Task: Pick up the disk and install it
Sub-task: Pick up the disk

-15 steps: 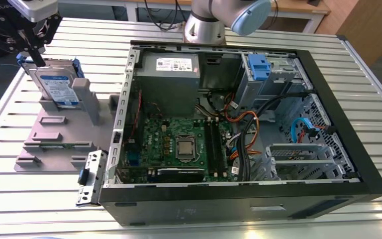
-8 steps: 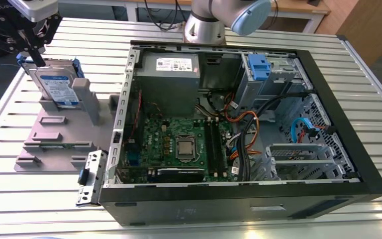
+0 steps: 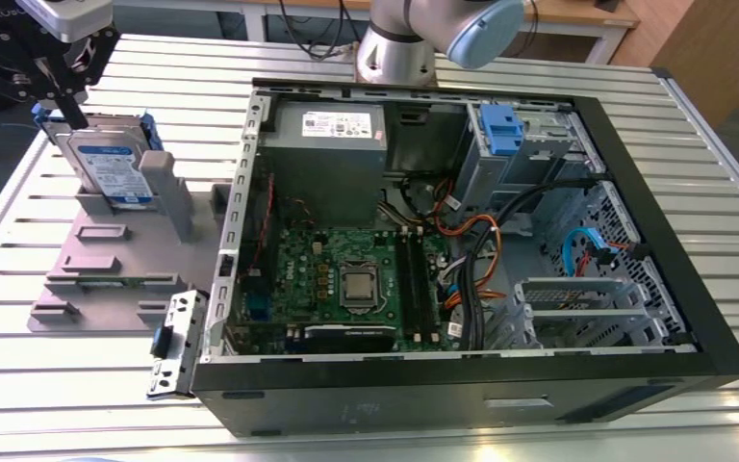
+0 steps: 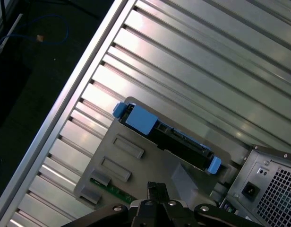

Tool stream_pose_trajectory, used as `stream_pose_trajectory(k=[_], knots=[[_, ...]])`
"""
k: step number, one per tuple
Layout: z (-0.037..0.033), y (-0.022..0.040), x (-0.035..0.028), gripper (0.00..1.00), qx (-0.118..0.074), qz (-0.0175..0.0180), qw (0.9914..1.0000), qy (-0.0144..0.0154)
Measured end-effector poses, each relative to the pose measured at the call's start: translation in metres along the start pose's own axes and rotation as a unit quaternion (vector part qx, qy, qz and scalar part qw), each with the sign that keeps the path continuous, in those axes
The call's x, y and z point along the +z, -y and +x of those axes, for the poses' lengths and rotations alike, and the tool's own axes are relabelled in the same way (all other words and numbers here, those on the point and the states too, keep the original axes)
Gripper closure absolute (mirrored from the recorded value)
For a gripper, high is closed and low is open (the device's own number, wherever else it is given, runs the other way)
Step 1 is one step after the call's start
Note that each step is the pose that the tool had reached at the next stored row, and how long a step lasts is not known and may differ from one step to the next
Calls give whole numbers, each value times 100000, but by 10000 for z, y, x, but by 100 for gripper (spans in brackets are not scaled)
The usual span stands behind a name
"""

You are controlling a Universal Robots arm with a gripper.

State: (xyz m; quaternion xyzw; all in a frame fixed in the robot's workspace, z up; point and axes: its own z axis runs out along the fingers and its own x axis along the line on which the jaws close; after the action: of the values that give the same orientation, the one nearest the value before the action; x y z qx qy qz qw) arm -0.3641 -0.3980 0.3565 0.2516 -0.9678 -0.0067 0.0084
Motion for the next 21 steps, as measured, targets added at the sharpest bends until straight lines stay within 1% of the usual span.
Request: stream_pose_trajectory(k=[21], knots=[[0, 0, 0, 89, -662, 8, 99998, -11]])
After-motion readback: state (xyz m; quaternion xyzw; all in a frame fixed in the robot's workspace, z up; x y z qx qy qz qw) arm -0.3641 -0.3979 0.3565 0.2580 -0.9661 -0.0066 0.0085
